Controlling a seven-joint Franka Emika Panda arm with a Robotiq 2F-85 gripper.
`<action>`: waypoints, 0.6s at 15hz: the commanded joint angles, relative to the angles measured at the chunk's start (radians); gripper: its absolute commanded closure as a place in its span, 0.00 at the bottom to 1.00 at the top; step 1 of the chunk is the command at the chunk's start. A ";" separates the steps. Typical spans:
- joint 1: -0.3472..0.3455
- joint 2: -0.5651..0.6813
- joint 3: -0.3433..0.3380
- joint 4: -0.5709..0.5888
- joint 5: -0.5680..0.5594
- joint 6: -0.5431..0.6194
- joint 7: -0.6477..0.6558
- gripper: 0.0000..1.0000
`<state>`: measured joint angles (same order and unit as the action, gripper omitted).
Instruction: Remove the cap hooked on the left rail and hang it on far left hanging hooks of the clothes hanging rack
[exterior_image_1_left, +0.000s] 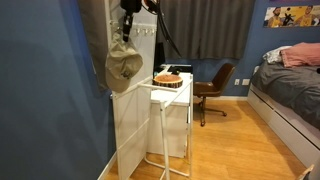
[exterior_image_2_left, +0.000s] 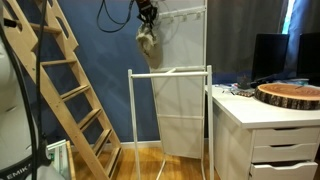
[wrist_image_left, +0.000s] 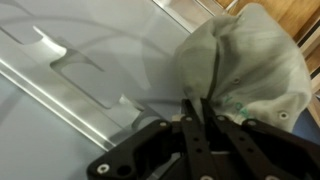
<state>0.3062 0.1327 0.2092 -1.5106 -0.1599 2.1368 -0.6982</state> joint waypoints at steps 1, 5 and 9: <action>-0.014 0.035 0.016 0.052 -0.023 -0.023 0.048 0.97; -0.017 0.027 0.016 0.053 -0.023 -0.014 0.066 0.60; -0.020 0.018 0.016 0.058 -0.027 -0.016 0.086 0.40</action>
<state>0.2976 0.1327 0.2091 -1.5004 -0.1599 2.1310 -0.6449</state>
